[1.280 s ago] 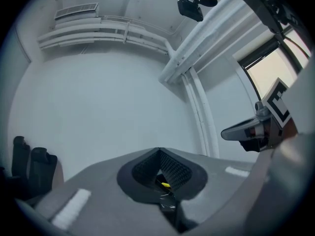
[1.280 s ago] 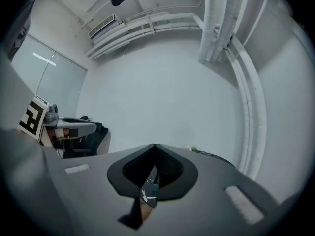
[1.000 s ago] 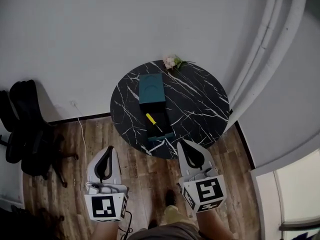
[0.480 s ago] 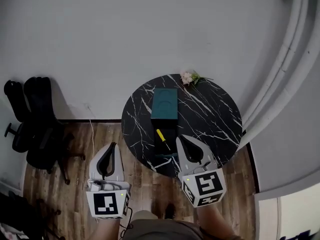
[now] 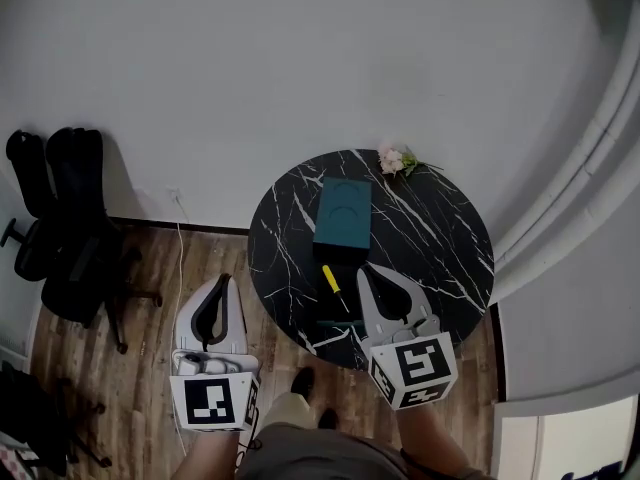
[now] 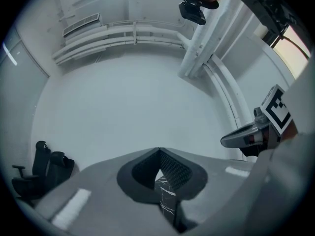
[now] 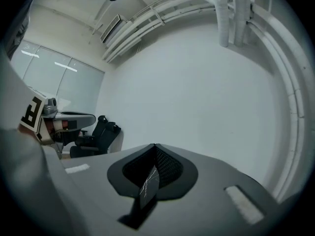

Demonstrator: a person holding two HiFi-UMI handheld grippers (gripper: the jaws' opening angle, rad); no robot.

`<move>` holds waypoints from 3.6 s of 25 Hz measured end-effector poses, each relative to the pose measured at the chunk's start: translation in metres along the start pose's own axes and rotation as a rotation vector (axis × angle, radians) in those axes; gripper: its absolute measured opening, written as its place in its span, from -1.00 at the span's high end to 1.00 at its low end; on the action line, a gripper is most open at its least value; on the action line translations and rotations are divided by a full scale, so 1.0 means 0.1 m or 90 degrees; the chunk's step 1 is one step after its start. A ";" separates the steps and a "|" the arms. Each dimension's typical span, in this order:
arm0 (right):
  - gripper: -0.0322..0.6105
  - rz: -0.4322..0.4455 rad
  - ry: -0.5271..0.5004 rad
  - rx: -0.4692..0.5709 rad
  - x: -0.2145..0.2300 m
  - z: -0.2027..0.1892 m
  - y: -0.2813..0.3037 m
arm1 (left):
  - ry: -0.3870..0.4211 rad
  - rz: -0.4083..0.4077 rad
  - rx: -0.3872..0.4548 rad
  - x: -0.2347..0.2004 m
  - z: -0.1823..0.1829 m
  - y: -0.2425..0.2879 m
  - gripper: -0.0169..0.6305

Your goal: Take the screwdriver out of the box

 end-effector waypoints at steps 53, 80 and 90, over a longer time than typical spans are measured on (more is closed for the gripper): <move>0.48 -0.035 0.109 -0.419 0.67 -2.13 1.76 | -0.064 -0.098 -0.206 -0.15 -1.57 1.75 0.95; 0.59 -0.074 0.102 -0.471 0.63 -2.31 1.80 | -0.061 -0.088 -0.212 -0.32 -1.64 1.68 0.95; 0.59 -0.074 0.074 -0.319 0.55 -1.66 1.61 | -0.046 -0.083 -0.150 -0.33 -1.23 1.51 0.95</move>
Point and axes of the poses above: the fingertips, and each gripper's own axes: y forward along the fingers, x to its right, z out of its top, the point moved 7 cm from there along -y, backward along the fingers, and after that the axes turned 12 degrees about y, right-handed, at the moved point
